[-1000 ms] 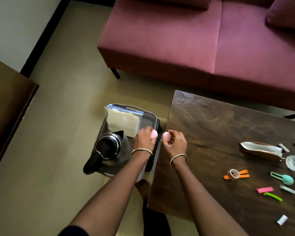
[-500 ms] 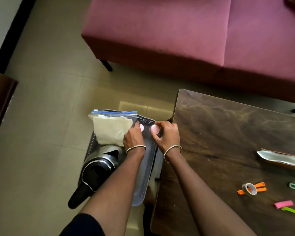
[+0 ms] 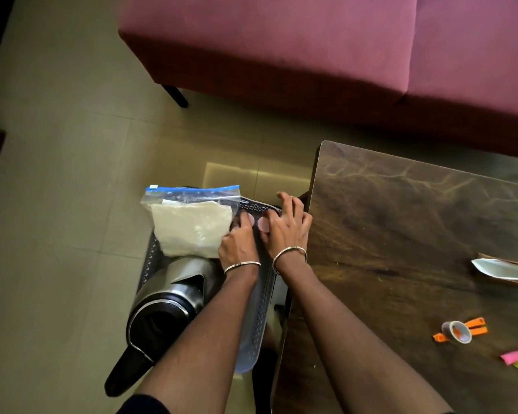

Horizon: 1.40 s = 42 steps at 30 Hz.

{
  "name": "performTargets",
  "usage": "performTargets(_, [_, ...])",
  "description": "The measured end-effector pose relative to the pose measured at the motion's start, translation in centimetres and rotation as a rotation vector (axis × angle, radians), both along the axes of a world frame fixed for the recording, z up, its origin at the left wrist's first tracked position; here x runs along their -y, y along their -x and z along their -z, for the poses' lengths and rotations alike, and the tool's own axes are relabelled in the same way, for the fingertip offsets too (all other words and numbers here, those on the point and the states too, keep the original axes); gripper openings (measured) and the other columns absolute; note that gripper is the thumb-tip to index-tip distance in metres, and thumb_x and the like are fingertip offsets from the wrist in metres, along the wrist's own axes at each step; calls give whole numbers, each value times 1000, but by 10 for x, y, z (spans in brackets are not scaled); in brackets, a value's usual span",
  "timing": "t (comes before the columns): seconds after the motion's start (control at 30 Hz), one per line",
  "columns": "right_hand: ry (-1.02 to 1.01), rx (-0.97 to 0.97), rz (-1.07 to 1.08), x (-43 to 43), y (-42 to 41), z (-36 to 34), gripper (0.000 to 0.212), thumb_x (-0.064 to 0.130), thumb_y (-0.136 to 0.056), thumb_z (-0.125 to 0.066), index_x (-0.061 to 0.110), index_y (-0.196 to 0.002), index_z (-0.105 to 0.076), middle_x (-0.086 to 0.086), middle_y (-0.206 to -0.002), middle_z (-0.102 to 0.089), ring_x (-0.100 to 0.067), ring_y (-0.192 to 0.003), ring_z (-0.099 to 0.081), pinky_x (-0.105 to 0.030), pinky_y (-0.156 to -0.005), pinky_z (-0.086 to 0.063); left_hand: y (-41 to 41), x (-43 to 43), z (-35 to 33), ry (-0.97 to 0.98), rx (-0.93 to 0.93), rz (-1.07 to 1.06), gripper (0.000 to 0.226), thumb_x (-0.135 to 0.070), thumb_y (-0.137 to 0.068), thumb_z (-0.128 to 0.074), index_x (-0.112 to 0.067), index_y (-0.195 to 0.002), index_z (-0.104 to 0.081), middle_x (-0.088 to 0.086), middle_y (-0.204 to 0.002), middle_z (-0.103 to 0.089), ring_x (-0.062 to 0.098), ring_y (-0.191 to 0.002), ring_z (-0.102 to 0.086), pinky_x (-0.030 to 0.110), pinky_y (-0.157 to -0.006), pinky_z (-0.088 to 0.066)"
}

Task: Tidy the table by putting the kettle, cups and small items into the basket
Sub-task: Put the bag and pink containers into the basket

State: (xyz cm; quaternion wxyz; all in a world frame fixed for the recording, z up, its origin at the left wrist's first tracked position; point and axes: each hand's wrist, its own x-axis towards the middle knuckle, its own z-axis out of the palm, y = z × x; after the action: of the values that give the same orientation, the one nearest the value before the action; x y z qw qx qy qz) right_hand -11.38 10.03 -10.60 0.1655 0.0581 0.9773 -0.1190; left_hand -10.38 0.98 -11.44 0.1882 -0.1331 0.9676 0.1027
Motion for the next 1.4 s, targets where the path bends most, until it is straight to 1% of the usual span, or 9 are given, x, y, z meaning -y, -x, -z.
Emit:
performTargets(0.13, [-26,22,-15,3,4,6,28,25,-85,-66,18,-111,-68,-4,-156,-34,-29,-144,-27,-47,-102,-31,-2,-2,0,32,4,21,32,-30,-104,-23,-20,-123,-46,4,-110,-65,31,-84,-71,38,-62,-53])
performTargets(0.23, [-31,32,8,5,2,9,31,24,-85,-65,19,-115,-66,-4,-153,-38,-28,-140,-31,-45,-100,-32,-4,-2,0,-13,-23,-25,36,-30,-105,-28,-22,-138,-42,2,-130,-58,32,-88,-70,40,-67,-54])
performTargets(0.3, [-18,22,23,5,0,10,34,25,-84,-66,19,-117,-64,-4,-152,-39,-28,-138,-34,-44,-98,-33,-7,-4,-1,-67,-40,-61,41,-29,-105,-31,-24,-145,-36,-3,-145,-48,30,-96,-69,41,-71,-54])
performTargets(0.4, [18,34,37,5,-7,7,49,29,-80,-72,20,-126,-58,-3,-152,-38,-27,-137,-35,-43,-97,-36,-13,-7,-9,-117,-43,-82,44,-25,-104,-36,-26,-148,-31,-5,-150,-42,23,-108,-66,38,-75,-55])
performTargets(0.5, [122,3,106,-1,-21,-4,52,31,-81,-71,20,-130,-57,-5,-146,-43,-27,-131,-41,-44,-96,-42,-26,-9,-24,-169,-36,-127,44,-22,-101,-40,-26,-145,-35,-3,-140,-50,28,-99,-68,41,-71,-53])
performTargets(0.73, [407,-249,357,-24,-86,-30,19,12,-89,-65,9,-107,-70,-12,-108,-61,-31,-102,-58,-37,-92,-47,-70,-13,-55,-254,-51,-92,23,-18,-94,-47,-21,-115,-54,12,-101,-69,37,-91,-67,42,-68,-51])
performTargets(0.9, [451,-154,344,-41,-141,-49,12,14,-93,-60,10,-98,-70,-8,-97,-69,-28,-94,-64,-37,-85,-49,-116,-19,-76,-258,-108,-89,16,-20,-90,-53,-22,-105,-60,12,-92,-71,37,-85,-67,39,-65,-50])
performTargets(1.13, [484,-195,324,-77,-214,-95,12,17,-93,-60,12,-98,-70,-3,-96,-73,-23,-91,-68,-33,-80,-50,-199,-51,-118,-320,-142,-117,11,-24,-89,-58,-24,-98,-65,9,-94,-73,36,-87,-66,36,-67,-49])
performTargets(1.4, [520,-200,473,-157,-325,-128,11,18,-92,-60,15,-95,-71,-3,-91,-72,-24,-84,-68,-35,-78,-52,-288,-109,-160,-365,-166,-192,10,-24,-87,-60,-25,-94,-67,9,-89,-73,36,-87,-67,38,-71,-53])
